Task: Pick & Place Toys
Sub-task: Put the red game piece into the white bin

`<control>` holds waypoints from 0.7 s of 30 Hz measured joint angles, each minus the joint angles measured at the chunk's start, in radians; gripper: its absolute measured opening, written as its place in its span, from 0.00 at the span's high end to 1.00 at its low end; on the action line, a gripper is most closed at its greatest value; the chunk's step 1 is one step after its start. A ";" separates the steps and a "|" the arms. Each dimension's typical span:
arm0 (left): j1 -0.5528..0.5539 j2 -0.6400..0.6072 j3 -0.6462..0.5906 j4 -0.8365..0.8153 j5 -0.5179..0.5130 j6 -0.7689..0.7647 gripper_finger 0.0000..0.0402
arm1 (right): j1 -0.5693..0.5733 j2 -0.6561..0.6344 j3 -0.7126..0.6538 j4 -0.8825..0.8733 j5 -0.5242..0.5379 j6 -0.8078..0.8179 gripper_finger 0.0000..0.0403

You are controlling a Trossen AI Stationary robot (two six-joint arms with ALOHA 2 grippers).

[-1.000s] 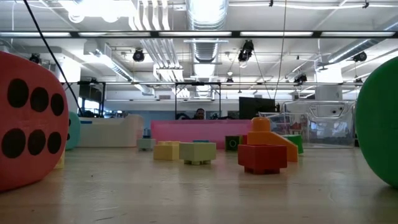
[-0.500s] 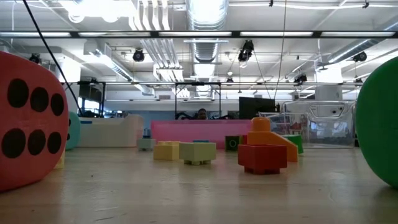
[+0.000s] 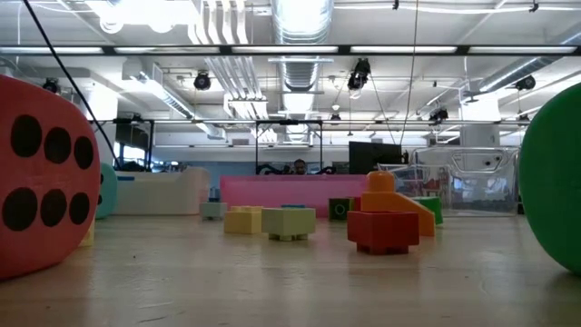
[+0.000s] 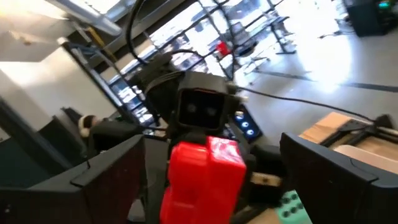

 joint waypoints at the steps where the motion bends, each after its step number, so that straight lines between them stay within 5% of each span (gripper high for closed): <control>1: 0.006 -0.012 0.000 -0.028 -0.001 0.000 0.59 | -0.001 -0.009 0.000 -0.019 0.014 0.001 0.10; 12: 0.235 -0.157 0.000 -0.629 -0.186 -0.047 0.59 | 0.001 -0.133 0.000 -0.368 0.054 0.117 0.09; 21: 0.529 -0.053 -0.010 -0.979 -0.204 -0.037 0.59 | 0.048 -0.183 0.000 -0.593 0.146 0.169 0.09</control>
